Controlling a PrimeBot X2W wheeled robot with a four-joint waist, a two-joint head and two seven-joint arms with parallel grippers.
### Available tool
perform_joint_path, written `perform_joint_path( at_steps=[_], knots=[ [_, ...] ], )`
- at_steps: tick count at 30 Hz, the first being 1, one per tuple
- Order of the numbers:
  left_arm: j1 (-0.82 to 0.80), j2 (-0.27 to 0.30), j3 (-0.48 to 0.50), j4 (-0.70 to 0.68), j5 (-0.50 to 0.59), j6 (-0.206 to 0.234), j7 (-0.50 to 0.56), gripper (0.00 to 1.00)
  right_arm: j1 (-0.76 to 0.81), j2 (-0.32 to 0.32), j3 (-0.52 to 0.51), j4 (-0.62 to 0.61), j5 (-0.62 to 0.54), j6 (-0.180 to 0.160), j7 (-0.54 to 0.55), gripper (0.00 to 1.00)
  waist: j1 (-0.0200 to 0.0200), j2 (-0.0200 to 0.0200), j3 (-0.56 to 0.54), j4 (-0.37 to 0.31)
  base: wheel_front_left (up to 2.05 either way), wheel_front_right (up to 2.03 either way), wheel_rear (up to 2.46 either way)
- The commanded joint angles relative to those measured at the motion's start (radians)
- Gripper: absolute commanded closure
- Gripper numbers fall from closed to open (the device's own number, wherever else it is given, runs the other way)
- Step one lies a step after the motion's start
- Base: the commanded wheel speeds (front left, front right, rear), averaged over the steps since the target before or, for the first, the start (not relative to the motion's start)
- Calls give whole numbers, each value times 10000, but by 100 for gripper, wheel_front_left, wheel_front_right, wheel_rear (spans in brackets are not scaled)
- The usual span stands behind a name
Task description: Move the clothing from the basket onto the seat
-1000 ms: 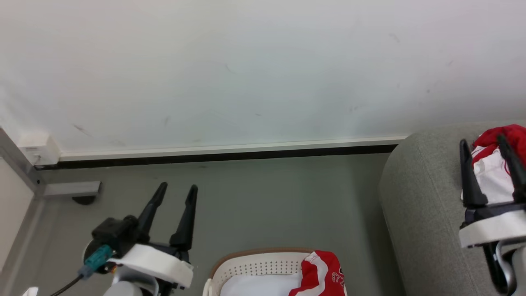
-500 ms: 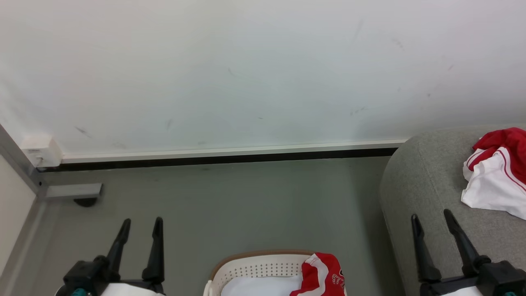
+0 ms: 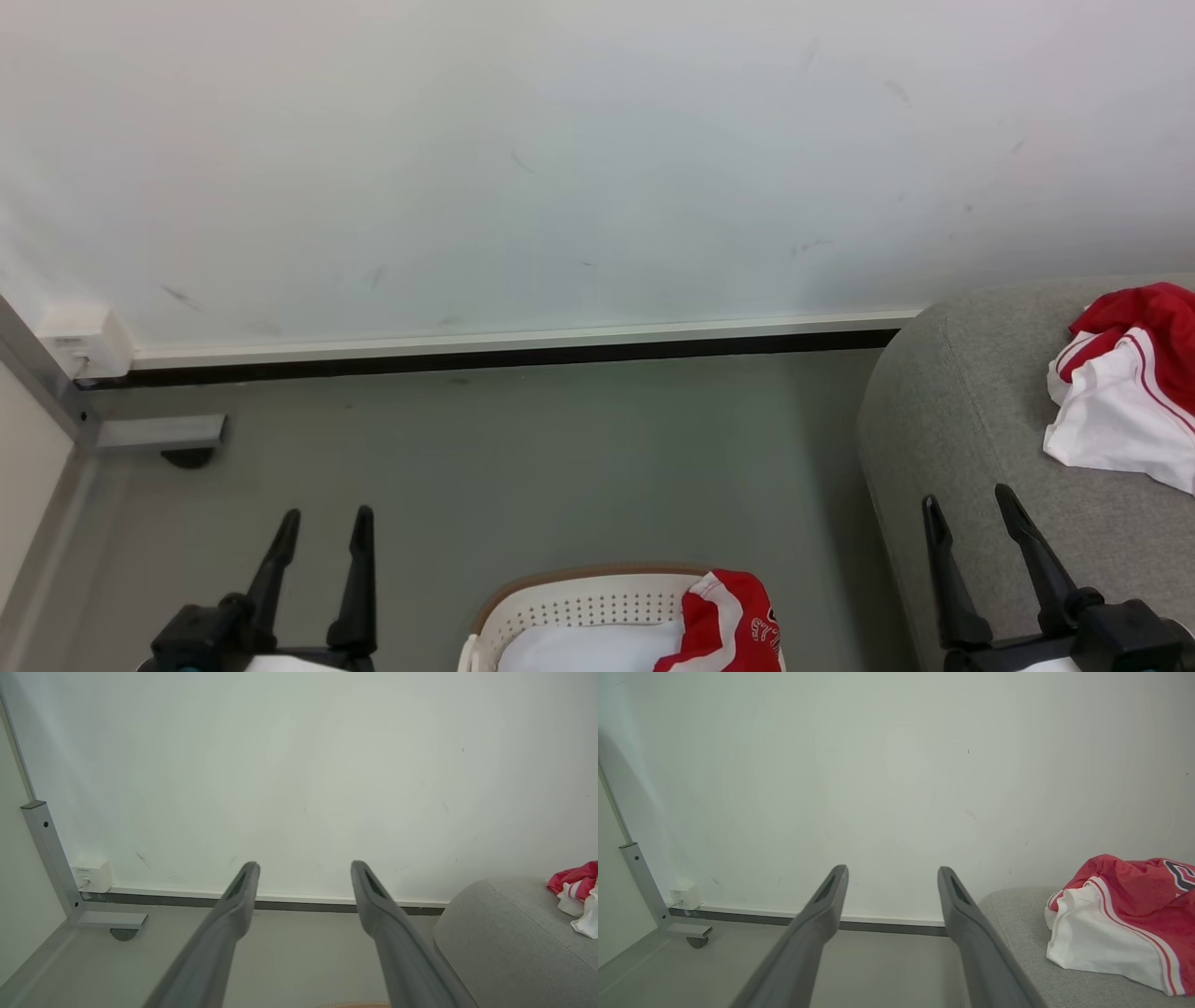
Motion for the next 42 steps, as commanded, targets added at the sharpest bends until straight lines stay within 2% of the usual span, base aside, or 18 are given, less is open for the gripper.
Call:
perform_joint_path(
  at_steps=[1,27,35,42],
  knots=[
    [17,-19,43,16,138,-40,-1,0,-64,24,-18,-41,4,-25,-20,0,0,0,1,6,0,0,0],
    [-238,-129,28,210,375,-157,-1,0,-247,35,189,95,261,-26,-21,0,0,0,178,-118,0,0,0],
    [-345,-69,-175,254,257,-161,-1,0,-418,31,147,86,267,-24,-20,0,0,0,483,-689,0,0,0],
    [-722,153,-901,443,23,-162,-1,0,-615,33,-150,-24,480,-26,-21,0,0,0,1137,-1459,0,0,0]
  ],
)
